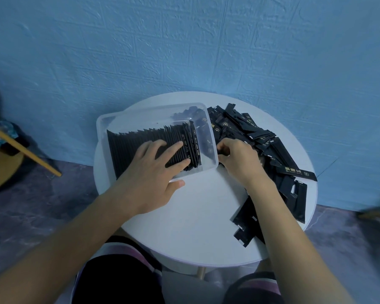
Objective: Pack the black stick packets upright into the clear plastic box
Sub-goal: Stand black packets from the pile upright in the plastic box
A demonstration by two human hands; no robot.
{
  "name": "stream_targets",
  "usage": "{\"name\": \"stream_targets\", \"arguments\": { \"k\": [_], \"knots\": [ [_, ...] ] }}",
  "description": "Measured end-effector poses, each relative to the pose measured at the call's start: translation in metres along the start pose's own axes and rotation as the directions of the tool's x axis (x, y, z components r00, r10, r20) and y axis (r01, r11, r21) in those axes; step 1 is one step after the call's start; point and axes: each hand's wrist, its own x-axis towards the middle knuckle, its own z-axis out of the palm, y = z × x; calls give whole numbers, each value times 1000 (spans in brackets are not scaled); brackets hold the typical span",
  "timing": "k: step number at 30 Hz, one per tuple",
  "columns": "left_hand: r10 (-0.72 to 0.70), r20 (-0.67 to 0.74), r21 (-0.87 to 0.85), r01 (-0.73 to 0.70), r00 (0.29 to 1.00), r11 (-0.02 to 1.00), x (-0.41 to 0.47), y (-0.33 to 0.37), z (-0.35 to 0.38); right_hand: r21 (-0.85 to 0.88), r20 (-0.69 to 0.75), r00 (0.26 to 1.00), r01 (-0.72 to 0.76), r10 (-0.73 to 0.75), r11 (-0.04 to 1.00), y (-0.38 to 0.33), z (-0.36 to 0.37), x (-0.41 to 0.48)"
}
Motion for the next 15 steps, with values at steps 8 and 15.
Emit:
{"name": "stream_targets", "arguments": {
  "k": [8,15],
  "knots": [
    [-14,16,-13,14,1000,1000,-2,2,-2,6,51,997,-61,60,998,-4,-6,-2],
    [-22,31,-10,22,999,1000,1,2,0,222,-171,976,-98,138,970,-23,-50,-31]
  ]
}}
